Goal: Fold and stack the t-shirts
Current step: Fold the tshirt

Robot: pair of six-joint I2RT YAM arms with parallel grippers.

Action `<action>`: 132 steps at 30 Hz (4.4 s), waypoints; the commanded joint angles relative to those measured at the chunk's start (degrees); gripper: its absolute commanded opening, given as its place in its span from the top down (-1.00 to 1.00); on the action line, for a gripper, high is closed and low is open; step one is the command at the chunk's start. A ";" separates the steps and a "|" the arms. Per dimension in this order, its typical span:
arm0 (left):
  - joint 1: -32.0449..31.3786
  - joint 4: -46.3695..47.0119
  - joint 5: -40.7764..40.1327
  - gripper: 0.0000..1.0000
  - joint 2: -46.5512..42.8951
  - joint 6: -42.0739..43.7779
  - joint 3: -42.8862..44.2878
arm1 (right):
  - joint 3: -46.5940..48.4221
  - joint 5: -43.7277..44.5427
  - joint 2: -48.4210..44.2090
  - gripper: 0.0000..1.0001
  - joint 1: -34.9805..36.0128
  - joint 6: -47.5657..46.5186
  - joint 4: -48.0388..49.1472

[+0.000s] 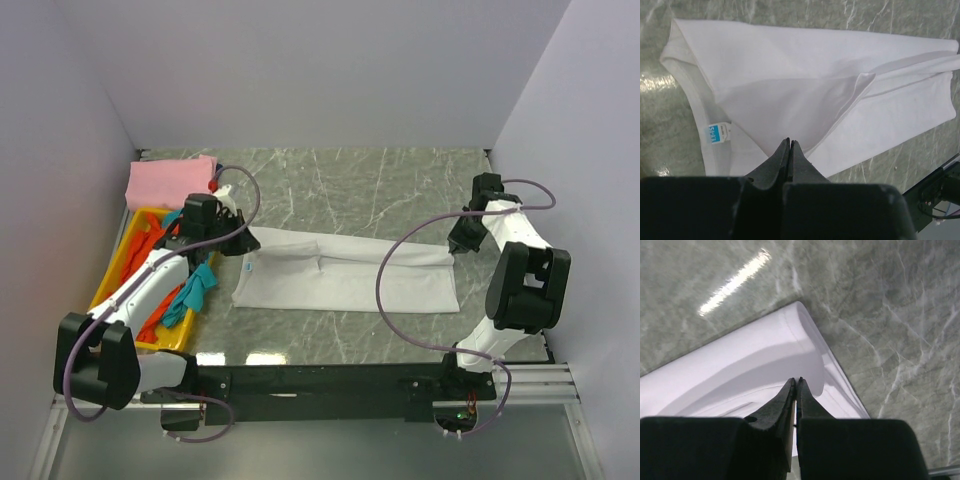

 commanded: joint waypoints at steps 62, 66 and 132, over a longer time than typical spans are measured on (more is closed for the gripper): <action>-20.08 8.78 4.64 -0.01 30.60 -13.10 10.88 | -14.68 0.56 -5.11 0.27 8.17 5.21 4.72; -20.87 7.30 4.56 0.00 32.18 -12.66 11.49 | -15.38 0.82 -5.02 0.27 8.17 5.29 4.73; -6.11 -13.55 -4.77 -0.07 74.28 0.78 70.56 | -13.54 -9.90 3.68 0.30 35.67 15.05 0.68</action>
